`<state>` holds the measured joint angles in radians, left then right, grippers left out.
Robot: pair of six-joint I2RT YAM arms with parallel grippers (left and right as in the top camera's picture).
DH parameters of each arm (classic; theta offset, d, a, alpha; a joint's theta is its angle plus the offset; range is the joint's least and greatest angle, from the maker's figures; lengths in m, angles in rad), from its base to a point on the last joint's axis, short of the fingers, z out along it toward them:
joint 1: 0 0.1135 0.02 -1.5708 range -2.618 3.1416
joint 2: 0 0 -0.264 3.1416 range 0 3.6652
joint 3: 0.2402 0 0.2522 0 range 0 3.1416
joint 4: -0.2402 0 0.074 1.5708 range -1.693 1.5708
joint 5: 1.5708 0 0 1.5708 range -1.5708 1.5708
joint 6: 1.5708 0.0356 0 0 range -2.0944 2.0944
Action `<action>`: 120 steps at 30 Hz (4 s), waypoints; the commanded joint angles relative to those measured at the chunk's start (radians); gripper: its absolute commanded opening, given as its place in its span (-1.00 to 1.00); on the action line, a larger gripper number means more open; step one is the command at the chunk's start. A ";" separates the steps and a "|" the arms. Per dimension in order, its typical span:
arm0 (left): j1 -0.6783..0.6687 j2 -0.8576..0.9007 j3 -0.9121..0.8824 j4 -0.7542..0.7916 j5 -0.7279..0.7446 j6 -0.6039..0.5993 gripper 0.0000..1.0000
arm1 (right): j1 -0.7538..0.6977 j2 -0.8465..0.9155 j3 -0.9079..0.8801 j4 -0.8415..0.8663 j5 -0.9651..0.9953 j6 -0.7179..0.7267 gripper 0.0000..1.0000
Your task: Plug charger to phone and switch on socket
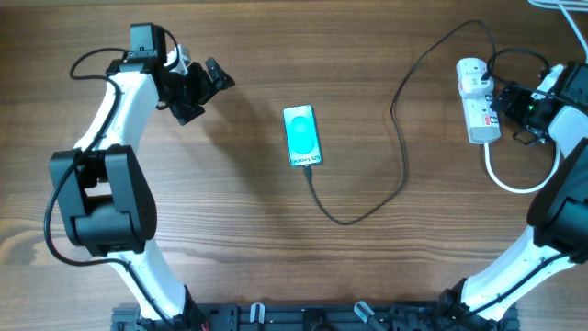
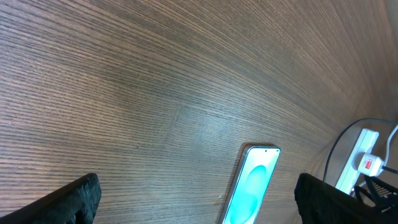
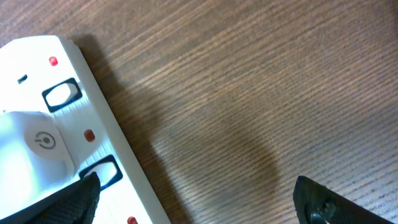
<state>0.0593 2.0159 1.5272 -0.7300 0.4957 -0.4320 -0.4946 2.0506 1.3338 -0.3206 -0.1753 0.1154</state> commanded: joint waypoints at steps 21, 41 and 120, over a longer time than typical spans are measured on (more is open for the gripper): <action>0.000 -0.015 0.010 0.000 0.008 0.001 1.00 | 0.003 0.041 -0.001 0.029 -0.024 0.011 0.99; 0.000 -0.015 0.010 0.000 0.008 0.001 1.00 | 0.063 0.067 -0.001 0.006 0.031 -0.058 0.99; -0.252 -1.083 -0.906 0.526 -0.287 0.013 1.00 | 0.127 -0.194 -0.007 -0.316 0.146 -0.089 0.99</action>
<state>-0.1898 0.9821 0.6815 -0.2398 0.1795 -0.4290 -0.3679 1.8534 1.3308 -0.6388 -0.0425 0.0383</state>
